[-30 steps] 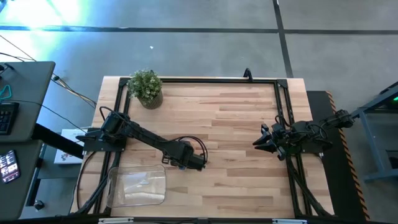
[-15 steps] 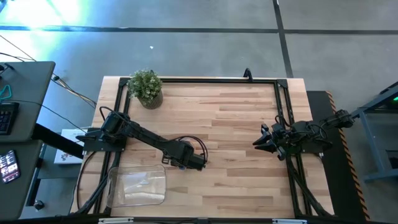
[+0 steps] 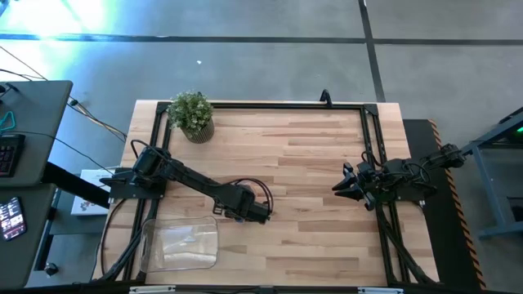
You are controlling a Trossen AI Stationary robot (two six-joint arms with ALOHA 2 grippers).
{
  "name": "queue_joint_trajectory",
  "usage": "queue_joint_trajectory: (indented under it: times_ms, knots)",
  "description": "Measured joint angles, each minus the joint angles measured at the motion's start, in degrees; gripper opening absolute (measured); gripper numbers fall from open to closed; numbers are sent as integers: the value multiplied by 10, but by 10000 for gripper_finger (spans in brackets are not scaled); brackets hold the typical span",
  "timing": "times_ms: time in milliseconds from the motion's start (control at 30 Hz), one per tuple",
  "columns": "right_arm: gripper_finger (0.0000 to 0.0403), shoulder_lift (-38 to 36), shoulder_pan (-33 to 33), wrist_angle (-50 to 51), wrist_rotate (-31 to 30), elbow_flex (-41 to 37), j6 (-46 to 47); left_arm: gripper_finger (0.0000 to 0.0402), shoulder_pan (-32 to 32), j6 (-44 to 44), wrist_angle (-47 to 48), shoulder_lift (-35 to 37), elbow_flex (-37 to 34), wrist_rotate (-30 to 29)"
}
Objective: Nest measuring cups in basket
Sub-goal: Put the nested measuring cups into the transparent bin
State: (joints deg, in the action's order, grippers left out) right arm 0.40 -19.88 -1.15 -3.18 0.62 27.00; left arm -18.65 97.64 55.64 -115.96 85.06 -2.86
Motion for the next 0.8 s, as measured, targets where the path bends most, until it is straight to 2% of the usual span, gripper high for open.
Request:
queue_joint_trajectory:
  times_ms: [800]
  knots:
    - [87, 0, 0, 0, 0, 0, 0, 140, -10, -4, -3, 0, 0, -13]
